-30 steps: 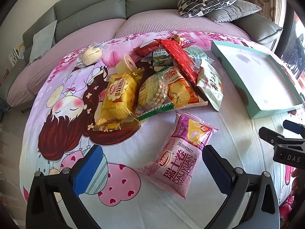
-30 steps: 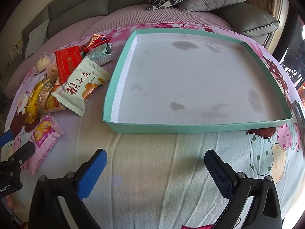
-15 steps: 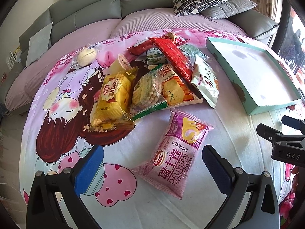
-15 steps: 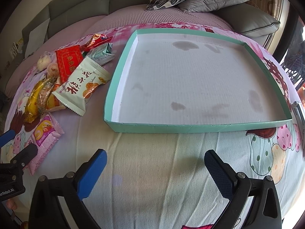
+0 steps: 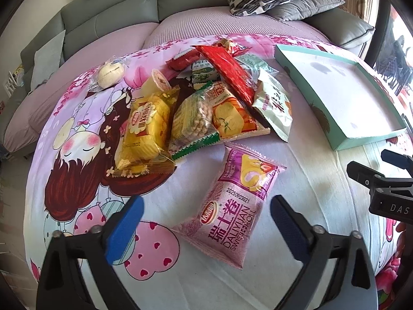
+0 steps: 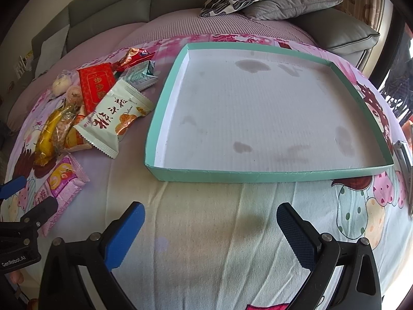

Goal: Organize snacks
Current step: 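Grasp the pink Swiss roll bag with left tool while right tool grasps white pastry pack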

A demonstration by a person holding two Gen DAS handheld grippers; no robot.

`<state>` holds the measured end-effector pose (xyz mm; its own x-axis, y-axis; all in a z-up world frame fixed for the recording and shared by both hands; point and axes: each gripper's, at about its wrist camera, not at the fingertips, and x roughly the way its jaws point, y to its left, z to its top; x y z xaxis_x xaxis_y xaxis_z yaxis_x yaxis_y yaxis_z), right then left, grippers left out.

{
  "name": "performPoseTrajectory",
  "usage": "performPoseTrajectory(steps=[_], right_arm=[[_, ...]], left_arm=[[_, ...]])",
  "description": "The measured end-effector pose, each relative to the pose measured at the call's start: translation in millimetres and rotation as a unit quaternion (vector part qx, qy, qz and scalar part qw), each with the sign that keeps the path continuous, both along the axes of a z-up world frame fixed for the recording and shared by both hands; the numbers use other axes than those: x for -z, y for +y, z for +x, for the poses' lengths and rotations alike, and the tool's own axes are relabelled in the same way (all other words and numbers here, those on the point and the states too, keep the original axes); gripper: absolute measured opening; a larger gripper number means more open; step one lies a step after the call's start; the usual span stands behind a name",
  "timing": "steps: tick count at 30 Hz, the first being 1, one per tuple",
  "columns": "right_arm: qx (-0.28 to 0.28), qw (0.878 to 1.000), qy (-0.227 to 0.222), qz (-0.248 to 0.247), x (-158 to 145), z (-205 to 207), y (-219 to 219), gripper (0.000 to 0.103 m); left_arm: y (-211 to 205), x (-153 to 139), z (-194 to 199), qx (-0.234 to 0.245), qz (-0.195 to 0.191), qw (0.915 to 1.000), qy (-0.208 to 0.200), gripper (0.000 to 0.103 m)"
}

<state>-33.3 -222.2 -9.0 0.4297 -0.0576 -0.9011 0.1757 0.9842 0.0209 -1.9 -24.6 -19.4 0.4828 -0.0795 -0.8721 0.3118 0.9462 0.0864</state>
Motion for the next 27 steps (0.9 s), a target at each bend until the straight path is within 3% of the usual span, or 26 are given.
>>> performPoseTrajectory(steps=[5, 10, 16, 23, 27], right_arm=[[-0.008, 1.000, -0.003, -0.002, -3.3, -0.3, 2.9, 0.103], [-0.027, 0.999, -0.018, 0.000, -14.8, 1.3, 8.9, 0.103], [-0.077, 0.996, -0.044, -0.009, -29.6, 10.5, 34.2, 0.103], [-0.126, 0.990, -0.057, 0.026, -38.1, 29.9, 60.9, 0.103], [-0.125, 0.987, -0.049, 0.084, -38.0, 44.3, 66.8, 0.103]], left_arm=[[-6.2, 5.0, 0.6, 0.015, 0.006, 0.9998, 0.012, 0.090], [-5.9, 11.1, 4.2, 0.023, -0.010, 0.9992, 0.032, 0.066], [-0.7, 12.1, 5.7, 0.023, -0.036, 0.9983, 0.038, 0.049], [12.1, 10.8, 11.5, 0.012, -0.076, 0.9961, 0.043, 0.044], [23.8, 8.4, 14.4, -0.008, -0.096, 0.9947, 0.037, 0.044]])
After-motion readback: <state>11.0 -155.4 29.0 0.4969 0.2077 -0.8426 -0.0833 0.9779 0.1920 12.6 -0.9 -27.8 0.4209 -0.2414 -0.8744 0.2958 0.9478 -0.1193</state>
